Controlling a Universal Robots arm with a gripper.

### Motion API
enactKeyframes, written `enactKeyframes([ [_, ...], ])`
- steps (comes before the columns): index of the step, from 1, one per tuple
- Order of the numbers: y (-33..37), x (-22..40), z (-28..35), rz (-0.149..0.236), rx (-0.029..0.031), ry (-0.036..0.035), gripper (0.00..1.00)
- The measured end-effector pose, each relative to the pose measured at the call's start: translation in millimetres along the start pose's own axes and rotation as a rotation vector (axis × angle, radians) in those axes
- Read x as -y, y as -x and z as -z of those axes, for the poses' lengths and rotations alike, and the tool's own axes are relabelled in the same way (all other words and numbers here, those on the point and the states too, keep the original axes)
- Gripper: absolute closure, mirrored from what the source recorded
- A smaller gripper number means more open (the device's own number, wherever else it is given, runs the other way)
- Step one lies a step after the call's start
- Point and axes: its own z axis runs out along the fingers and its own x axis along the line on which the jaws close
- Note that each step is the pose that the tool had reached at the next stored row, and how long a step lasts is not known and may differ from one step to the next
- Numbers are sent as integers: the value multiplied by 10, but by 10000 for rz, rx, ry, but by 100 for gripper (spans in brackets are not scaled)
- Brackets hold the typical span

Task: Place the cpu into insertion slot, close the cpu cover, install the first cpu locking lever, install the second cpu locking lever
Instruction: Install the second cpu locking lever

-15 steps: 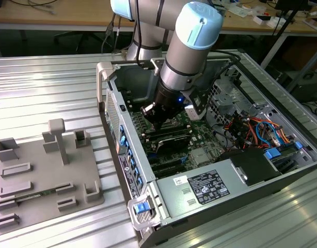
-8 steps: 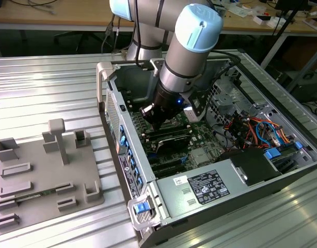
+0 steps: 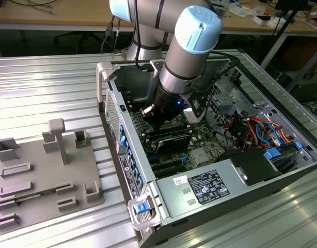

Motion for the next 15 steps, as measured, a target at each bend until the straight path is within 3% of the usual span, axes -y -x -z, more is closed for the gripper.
enactKeyframes([
  [4, 1, 1, -19, 3, 8, 74, 89],
  [15, -4, 3, -52, 16, 33, 363, 89],
])
